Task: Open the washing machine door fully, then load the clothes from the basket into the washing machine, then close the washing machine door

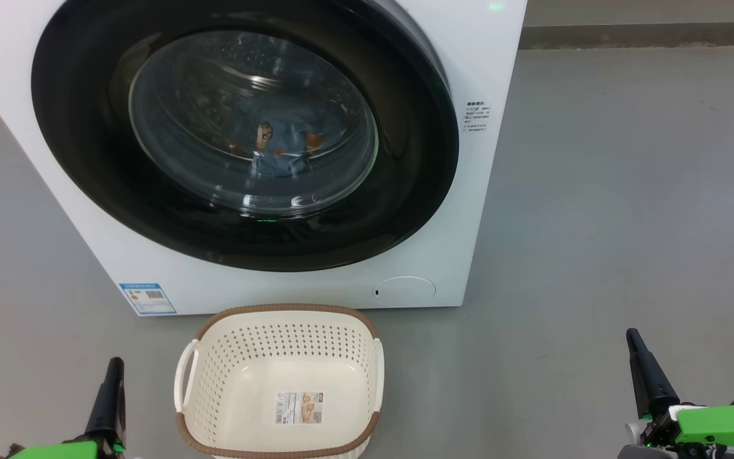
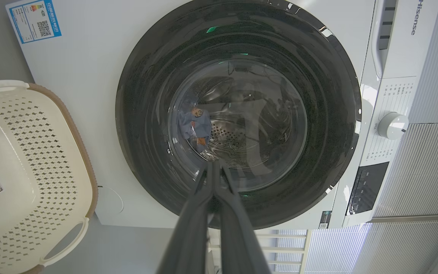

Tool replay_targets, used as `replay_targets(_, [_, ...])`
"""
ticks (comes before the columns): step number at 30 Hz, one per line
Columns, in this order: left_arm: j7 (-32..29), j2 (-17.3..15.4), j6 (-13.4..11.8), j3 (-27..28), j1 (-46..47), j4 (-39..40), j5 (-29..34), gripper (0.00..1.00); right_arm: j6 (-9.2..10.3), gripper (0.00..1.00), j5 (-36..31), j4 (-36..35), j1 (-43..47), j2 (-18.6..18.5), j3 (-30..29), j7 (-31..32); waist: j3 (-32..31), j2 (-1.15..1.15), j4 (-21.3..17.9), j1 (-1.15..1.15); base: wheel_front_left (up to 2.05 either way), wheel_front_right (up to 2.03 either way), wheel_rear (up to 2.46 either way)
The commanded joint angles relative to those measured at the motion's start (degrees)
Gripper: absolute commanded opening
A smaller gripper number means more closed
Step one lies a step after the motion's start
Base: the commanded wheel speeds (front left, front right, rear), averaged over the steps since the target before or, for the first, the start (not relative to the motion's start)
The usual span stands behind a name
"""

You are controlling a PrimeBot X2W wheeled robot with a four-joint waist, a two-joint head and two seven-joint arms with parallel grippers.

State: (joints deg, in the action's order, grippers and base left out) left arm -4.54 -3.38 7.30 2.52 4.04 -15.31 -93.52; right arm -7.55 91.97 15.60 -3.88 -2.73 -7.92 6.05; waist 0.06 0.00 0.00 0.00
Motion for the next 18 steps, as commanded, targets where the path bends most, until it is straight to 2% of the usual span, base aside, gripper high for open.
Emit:
replay_targets(1, [-0.4,-0.9,0.2,2.1,2.3,1.1,-0.3,0.00,0.06,0.00,0.1,-1.3,-2.6,-0.2,1.3,0.5,0.0,0.00,0.0,0.00,0.00,0.00,0.00])
replay_targets(18, [-0.6,-0.8,0.2,2.3,2.3,1.1,-0.1,0.00,0.06,0.00,0.1,-1.3,-2.6,-0.2,1.3,0.5,0.0,0.00,0.0,0.00,0.00,0.00,0.00])
